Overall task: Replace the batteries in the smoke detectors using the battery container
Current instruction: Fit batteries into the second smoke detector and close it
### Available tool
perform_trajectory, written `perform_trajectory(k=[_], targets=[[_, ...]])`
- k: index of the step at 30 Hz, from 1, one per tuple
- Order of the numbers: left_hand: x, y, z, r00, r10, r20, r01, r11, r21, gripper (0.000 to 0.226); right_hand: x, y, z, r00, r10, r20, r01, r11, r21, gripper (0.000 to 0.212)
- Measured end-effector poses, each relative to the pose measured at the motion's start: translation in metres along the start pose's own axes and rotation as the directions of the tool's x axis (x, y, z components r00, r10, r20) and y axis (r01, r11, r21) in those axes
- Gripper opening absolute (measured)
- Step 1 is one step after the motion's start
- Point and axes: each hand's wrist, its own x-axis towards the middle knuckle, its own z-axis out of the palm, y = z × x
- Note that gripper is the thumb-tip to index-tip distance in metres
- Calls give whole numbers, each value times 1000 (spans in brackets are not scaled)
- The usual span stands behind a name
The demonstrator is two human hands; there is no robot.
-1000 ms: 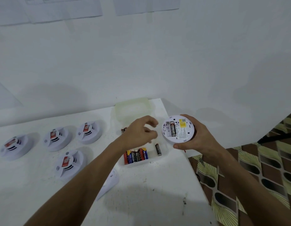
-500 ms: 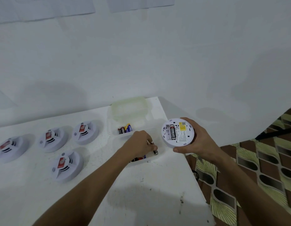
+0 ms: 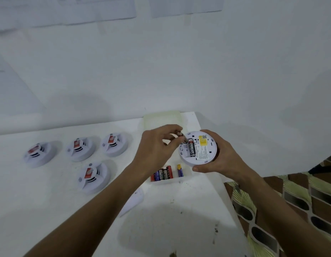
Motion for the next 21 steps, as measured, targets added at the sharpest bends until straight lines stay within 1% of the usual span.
perform_trajectory(k=[2,4,5,8,9,14,16,17,19,21], targets=[[-7,-3,-8,1000,29,0,-29,994,106,18,5,-5,10,999,-20,29,20,1000,0,89],[-14,-9,-16,998,60,-14,-58,989,138,18,10,-9,19,997,-36,63,36,999,7,89],[-18,-13,-21,996,94,-8,-91,983,158,17,12,-10,23,996,-40,79,39,999,12,89],[-29,-22,-32,972,224,75,-235,933,272,15,20,-15,37,990,-47,131,44,999,28,89],[-33,-26,-35,968,237,83,-251,921,297,15,22,-16,42,988,-49,149,46,999,26,89],[-49,-40,-53,972,221,79,-235,910,342,15,30,-23,64,975,-60,212,55,998,31,90],[-54,-41,-59,991,125,40,-132,947,293,13,32,-26,72,970,-69,232,64,998,27,89],[-56,-41,-62,998,57,7,-57,963,264,18,33,-27,76,968,-74,238,70,997,28,90],[-57,-40,-68,994,-97,-59,108,966,235,41,35,-29,82,966,-81,248,75,997,32,90],[-58,-40,-76,962,-266,-58,272,944,184,65,36,-31,87,962,-81,259,74,997,36,90]])
